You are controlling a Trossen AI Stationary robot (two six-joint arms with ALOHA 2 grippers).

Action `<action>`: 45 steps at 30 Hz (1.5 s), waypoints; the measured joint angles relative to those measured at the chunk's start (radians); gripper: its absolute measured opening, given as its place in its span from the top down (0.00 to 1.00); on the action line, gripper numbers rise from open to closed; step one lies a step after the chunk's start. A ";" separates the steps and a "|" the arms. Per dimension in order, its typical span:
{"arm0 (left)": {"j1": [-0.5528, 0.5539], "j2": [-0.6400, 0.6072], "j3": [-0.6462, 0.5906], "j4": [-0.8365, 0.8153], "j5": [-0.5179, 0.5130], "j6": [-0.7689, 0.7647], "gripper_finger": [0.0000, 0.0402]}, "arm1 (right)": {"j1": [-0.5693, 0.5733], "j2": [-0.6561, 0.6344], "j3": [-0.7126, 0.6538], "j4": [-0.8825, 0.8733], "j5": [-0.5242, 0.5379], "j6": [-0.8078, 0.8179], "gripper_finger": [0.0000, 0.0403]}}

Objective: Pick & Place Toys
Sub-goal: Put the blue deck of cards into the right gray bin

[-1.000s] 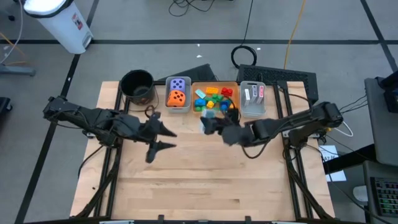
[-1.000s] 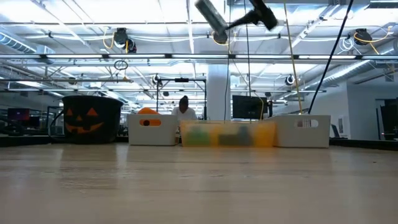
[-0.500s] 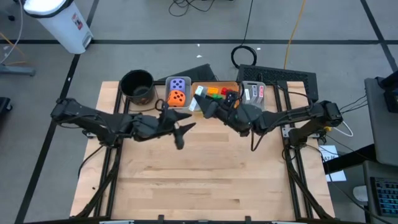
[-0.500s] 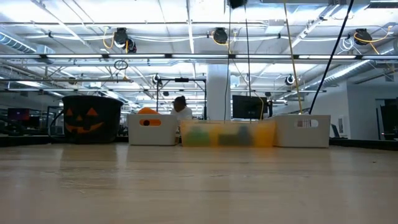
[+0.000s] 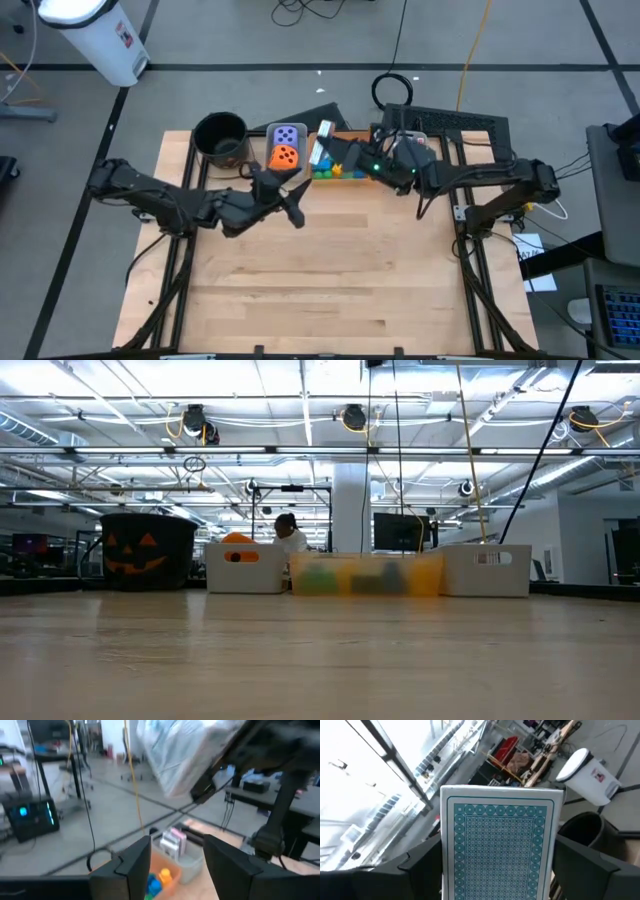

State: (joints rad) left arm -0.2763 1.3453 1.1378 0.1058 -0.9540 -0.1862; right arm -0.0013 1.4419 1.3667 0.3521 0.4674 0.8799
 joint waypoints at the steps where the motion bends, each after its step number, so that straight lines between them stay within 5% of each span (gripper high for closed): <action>1: -0.005 0.000 0.000 0.029 -0.008 0.039 0.54 | -0.008 -0.008 0.000 -0.004 0.000 0.006 0.24; 11: 0.026 0.045 0.001 0.263 -0.005 0.372 0.54 | -0.037 -0.019 0.000 0.026 -0.023 0.059 0.25; 22: 0.130 0.043 0.001 0.275 0.186 0.361 0.54 | -0.046 -0.007 0.000 0.027 -0.024 0.103 0.25; 45: 0.166 0.043 0.001 0.371 0.250 0.518 0.54 | -0.045 0.009 -0.001 0.025 -0.053 0.156 0.25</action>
State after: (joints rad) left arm -0.1107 1.3884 1.1385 0.4763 -0.7041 0.3319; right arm -0.0463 1.4506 1.3659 0.3771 0.4141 1.0358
